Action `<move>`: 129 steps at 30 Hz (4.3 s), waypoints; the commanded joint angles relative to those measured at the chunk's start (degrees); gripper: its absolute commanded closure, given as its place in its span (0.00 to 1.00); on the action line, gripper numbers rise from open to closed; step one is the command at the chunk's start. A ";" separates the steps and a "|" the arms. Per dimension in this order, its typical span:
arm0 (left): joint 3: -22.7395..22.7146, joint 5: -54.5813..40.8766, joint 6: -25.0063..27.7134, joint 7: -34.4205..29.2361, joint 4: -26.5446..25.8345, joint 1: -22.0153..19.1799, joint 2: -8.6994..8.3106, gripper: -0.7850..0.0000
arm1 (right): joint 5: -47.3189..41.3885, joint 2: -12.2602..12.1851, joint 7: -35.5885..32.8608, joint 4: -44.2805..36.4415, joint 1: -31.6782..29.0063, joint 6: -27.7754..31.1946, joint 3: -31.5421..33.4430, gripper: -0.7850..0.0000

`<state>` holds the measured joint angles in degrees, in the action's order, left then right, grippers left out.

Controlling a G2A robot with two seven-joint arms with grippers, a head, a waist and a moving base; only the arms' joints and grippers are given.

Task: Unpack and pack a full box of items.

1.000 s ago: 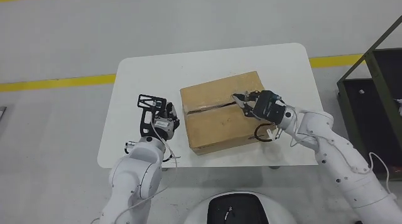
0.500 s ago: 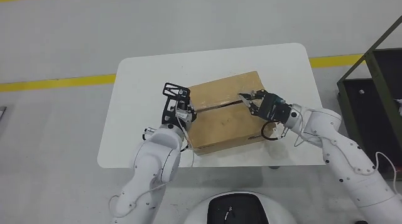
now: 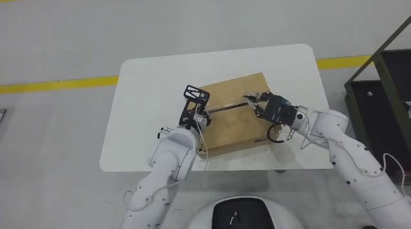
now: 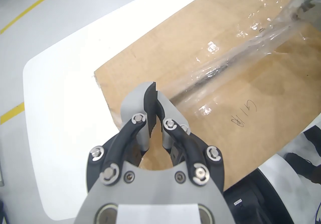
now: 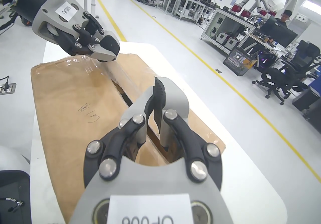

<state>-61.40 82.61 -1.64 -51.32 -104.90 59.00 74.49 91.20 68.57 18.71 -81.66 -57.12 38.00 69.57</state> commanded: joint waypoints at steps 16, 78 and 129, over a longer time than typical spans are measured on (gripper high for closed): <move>1.57 1.02 0.27 -1.98 3.28 -1.80 1.13 1.00 | -2.22 -0.61 -0.44 -0.25 -0.41 1.37 0.98 0.76; -26.55 -2.98 -1.31 2.62 -13.39 17.35 -0.39 0.00 | -22.02 3.83 -9.61 2.38 7.16 -6.87 -16.14 1.00; -20.81 -1.28 0.02 3.51 -10.77 13.70 -0.34 0.00 | -25.38 0.34 -21.01 -1.93 -6.02 -4.72 7.13 1.00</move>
<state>-82.29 81.32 -1.64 -47.76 -115.69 72.78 74.15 65.39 69.14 -1.82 -83.27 -62.71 33.39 75.60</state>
